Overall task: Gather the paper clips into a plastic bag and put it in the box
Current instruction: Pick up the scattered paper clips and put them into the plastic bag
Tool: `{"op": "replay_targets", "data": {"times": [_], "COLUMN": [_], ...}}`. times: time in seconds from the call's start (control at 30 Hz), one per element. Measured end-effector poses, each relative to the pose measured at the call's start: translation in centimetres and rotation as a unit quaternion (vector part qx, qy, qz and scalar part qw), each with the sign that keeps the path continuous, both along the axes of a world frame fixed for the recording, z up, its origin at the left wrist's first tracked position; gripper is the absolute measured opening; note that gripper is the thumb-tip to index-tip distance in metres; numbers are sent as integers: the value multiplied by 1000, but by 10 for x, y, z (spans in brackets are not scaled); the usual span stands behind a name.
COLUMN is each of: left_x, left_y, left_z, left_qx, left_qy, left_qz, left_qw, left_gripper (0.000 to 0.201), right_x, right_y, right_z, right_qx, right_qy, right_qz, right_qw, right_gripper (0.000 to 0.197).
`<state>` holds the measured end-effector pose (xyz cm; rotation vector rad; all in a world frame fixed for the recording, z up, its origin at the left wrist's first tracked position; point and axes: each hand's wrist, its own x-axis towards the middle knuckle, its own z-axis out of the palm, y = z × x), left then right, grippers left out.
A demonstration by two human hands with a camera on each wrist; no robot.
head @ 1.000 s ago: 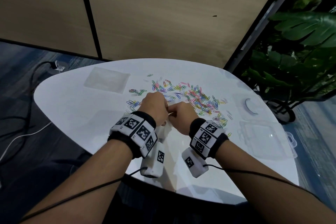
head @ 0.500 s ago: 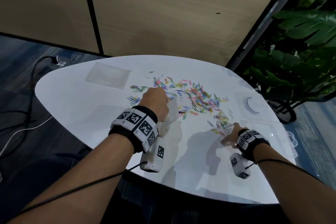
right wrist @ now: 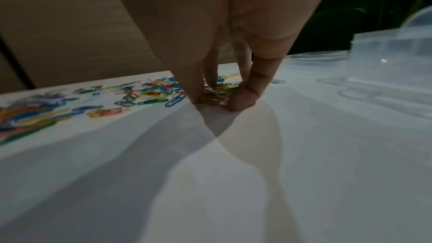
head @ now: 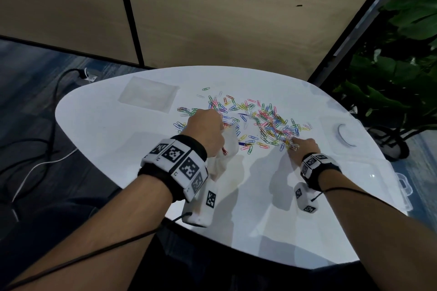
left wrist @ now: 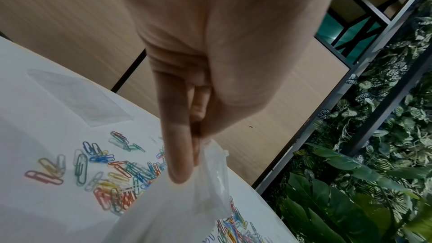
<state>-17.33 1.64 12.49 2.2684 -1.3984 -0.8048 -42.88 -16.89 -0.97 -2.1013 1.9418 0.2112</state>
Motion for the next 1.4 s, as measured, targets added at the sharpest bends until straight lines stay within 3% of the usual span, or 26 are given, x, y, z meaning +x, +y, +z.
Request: {"op": "replay_targets", "data": {"times": [0.07,0.23,0.37,0.43,0.5,0.6,0.67,0.73,0.8,0.87,0.97,1.03,1.17,1.3,1.4], "left_x": [-1,-4,-3,-3,-4,-6,-7,-8,-9,-11,-12,-10,-4,-2,-3], "left_y": [0,2,4,4,4,3,2,2,3,3,5,6,7,8,9], "left_z": [-1,2,5,6,6,5,4,4,3,3,4,4,4,4,5], "left_qx": [0,-1,-3,-4,-4,0,-1,-5,-13,-22,-23,-22,-23,-14,-18], "left_qy": [-4,3,5,4,4,7,11,17,30,45,57,67,68,65,56], "left_qz": [-2,-2,-5,-4,-3,4,7,11,16,23,29,29,27,19,16], "left_qw": [1000,1000,1000,1000,1000,1000,1000,1000,999,998,998,997,997,998,998], "left_gripper": [28,27,26,24,23,23,22,21,20,17,13,11,17,20,20], "right_x": [5,8,-4,-8,-3,22,46,68,88,102,113,119,130,133,131], "right_y": [0,5,-5,-11,-10,8,28,53,80,101,114,118,128,129,129], "right_z": [2,12,22,27,38,63,85,104,114,110,97,94,101,103,108], "right_qx": [-23,-50,-41,-10,36,146,247,327,361,346,222,128,-10,18,25], "right_qy": [20,6,-92,-209,-351,-576,-655,-665,-635,-586,-470,-401,-316,-259,-243], "right_qz": [25,40,-46,-122,-167,-183,-156,-100,-48,-1,103,142,218,273,298], "right_qw": [999,998,994,970,921,783,697,664,681,733,848,896,923,926,923], "right_gripper": [19,19,16,15,13,9,23,20,13,10,8,13,12,31,27]}}
